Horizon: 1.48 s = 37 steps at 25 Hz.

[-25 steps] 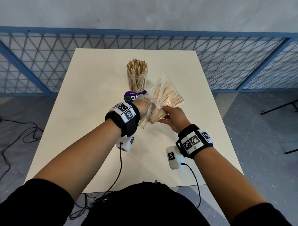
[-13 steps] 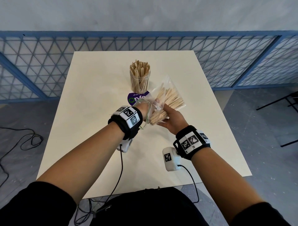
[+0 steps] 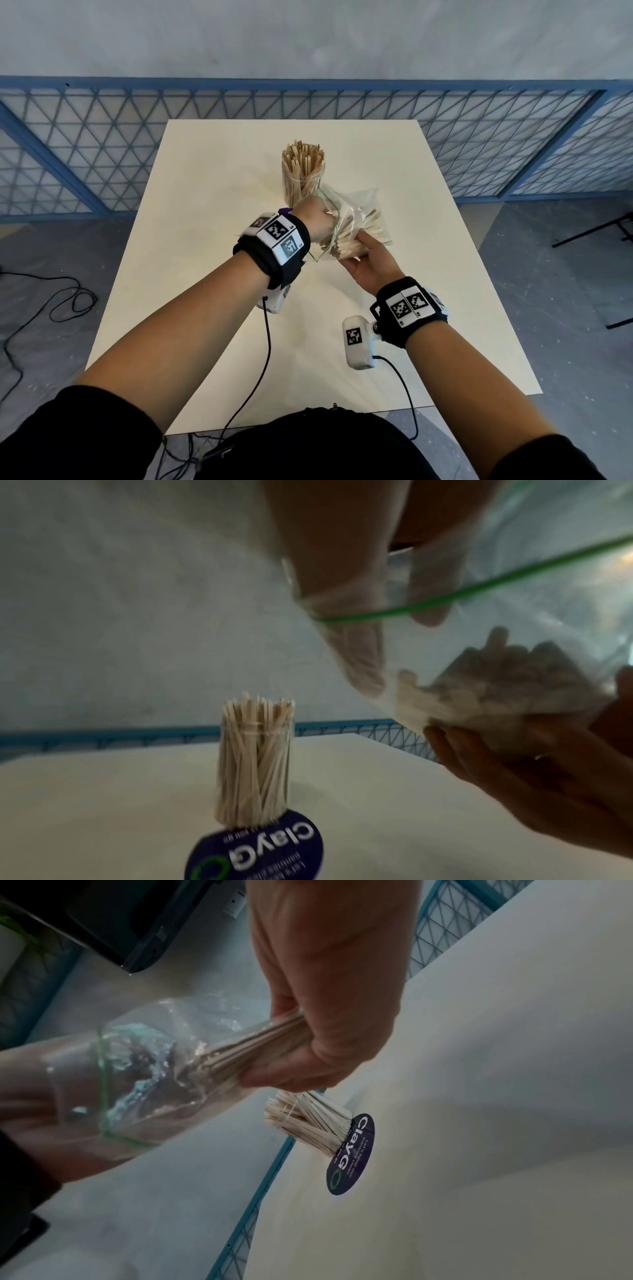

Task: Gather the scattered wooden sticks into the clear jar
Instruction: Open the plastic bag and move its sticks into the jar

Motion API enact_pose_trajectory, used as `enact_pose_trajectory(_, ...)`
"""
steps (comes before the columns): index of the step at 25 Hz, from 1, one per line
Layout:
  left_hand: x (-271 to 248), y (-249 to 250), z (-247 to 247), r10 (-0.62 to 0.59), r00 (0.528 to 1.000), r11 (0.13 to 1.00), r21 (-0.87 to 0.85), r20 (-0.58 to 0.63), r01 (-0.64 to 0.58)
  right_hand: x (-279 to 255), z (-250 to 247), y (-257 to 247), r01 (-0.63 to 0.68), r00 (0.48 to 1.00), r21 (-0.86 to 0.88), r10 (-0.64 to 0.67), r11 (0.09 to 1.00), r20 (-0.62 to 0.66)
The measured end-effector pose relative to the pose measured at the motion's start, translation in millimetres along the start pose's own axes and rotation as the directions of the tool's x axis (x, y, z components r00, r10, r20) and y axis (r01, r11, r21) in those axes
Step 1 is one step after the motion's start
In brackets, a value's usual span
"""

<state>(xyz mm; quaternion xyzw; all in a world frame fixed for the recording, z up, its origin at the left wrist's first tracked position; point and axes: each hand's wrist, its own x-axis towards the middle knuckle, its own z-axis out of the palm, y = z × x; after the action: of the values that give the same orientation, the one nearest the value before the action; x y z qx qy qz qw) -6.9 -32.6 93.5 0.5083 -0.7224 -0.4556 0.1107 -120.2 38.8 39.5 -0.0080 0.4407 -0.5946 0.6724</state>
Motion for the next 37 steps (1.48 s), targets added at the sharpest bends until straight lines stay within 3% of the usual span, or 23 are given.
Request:
enact_pose_trajectory(4,-5,8,5,0.055,0.985,0.996,-0.061,-0.161,-0.066,5,-7,-10,0.018,1.000,0.045,-0.017,0.999,-0.026)
enact_pose_trajectory(7,-2,9,11,0.163,0.985,0.975,0.161,-0.051,-0.153,7,-11,-14,0.035,0.999,0.030,-0.035,0.999,-0.012)
enact_pose_trajectory(10,5,15,18,0.077,0.994,0.901,0.422,0.071,-0.100,9,-15,-21,0.057,0.998,-0.036,-0.056,0.998,0.032)
enact_pose_trajectory(14,16,19,20,0.051,0.996,0.838,0.540,0.075,-0.083,13,-23,-29,0.103,0.994,-0.084,-0.101,0.991,0.031)
enact_pose_trajectory(21,26,26,24,-0.086,0.993,0.918,0.381,-0.078,0.109,24,-31,-38,0.060,0.998,-0.191,-0.061,0.980,0.000)
enact_pose_trajectory(28,38,20,34,-0.221,0.975,0.934,0.285,-0.004,0.213,25,-29,-44,-0.005,0.999,-0.299,0.018,0.954,0.042)
enact_pose_trajectory(37,43,11,32,-0.312,0.950,0.944,0.119,0.014,0.308,24,-24,-42,0.074,0.995,-0.523,-0.029,0.849,0.093)
